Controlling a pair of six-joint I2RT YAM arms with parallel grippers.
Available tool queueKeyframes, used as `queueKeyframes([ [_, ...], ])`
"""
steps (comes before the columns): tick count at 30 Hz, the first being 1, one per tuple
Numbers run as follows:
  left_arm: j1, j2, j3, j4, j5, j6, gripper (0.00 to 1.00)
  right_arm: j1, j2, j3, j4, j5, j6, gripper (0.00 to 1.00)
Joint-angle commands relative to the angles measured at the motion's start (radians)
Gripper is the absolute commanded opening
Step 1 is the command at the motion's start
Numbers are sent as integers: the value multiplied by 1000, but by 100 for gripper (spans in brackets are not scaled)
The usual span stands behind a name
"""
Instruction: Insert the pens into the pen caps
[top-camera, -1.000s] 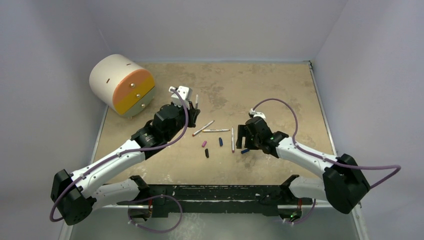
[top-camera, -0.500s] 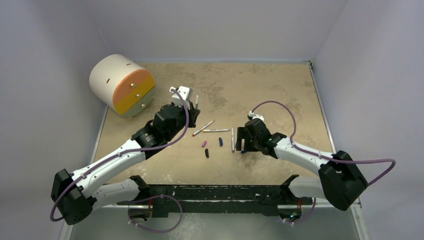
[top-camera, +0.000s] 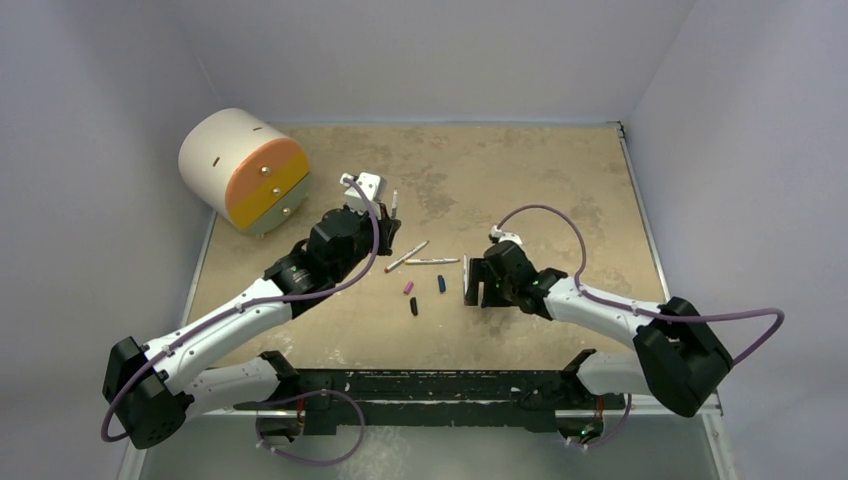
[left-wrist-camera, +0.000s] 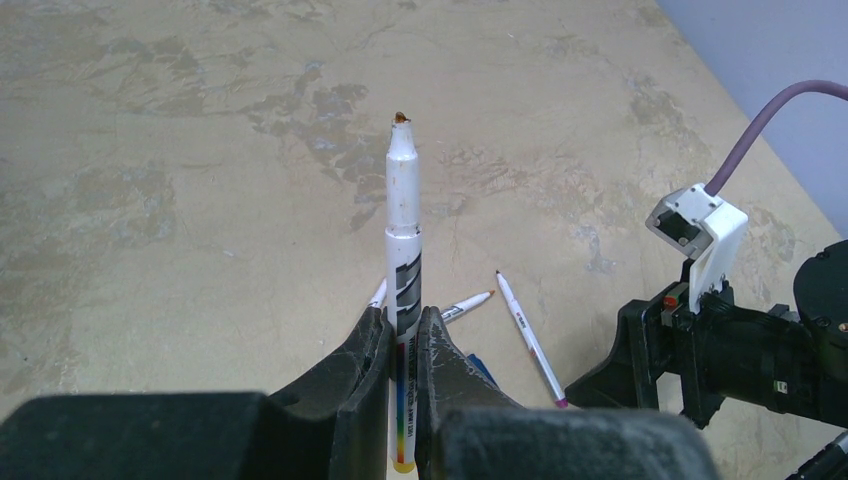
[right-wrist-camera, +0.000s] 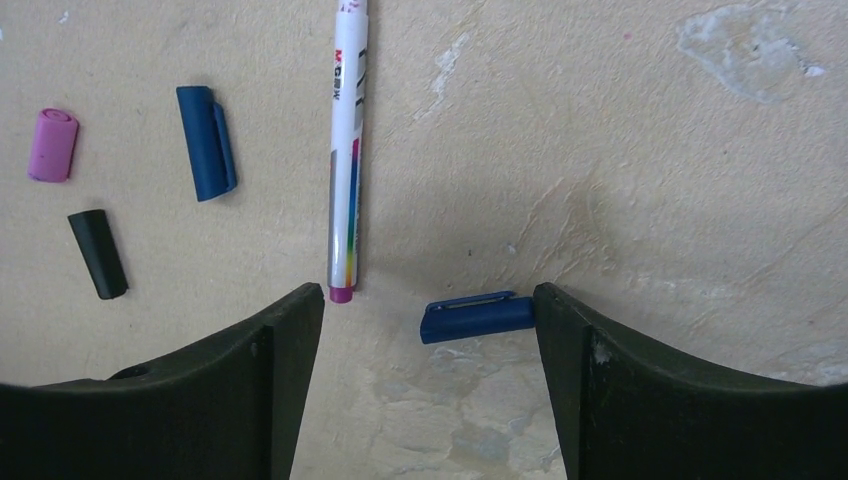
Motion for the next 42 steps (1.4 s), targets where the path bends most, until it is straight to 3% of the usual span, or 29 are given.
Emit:
queueKeyframes([
  [1,-2,-22,-5,24,-1,5,0,31,9,1,-12,38,43,79],
  [23,-2,-44,-16,20,23,-20,0,279,35,-4,-72,95,277,75],
  [36,-2,-56,-9,4,17,-24,0,311,74,95,-255,239,273,73],
  [42,-2,-72,-8,-9,44,-7,0,310,156,134,-231,260,217,68],
])
